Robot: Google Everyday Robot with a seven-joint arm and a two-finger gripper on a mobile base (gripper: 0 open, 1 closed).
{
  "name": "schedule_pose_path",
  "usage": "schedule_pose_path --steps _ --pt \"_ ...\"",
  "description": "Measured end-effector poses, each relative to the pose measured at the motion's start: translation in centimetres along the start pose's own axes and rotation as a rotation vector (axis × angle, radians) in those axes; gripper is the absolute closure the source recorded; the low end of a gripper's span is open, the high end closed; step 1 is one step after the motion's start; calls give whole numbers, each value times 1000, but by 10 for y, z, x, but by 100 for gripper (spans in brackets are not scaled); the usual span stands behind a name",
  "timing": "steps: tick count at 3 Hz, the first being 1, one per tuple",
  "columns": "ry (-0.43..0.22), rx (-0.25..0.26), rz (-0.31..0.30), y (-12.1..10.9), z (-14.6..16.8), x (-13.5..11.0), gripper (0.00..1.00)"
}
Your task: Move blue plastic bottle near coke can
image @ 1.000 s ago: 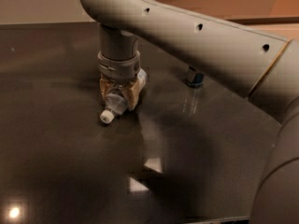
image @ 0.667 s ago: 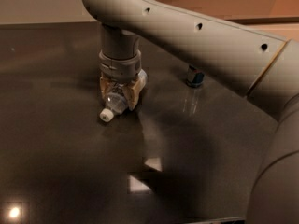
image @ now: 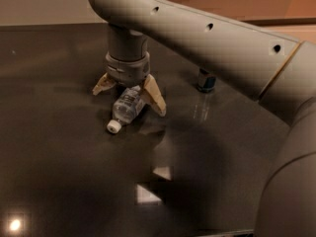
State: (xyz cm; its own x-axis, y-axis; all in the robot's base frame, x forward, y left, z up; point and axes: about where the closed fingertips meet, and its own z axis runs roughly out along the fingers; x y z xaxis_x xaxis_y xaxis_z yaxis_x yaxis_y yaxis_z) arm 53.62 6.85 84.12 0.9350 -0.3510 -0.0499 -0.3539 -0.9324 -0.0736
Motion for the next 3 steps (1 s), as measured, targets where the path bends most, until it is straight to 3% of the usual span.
schedule_pose_path --steps 1,2,3 --pt "-5 10 -3 0 -17 8 0" --pt "-27 55 26 1 -41 25 0" --pt "-12 90 29 -7 -45 29 0"
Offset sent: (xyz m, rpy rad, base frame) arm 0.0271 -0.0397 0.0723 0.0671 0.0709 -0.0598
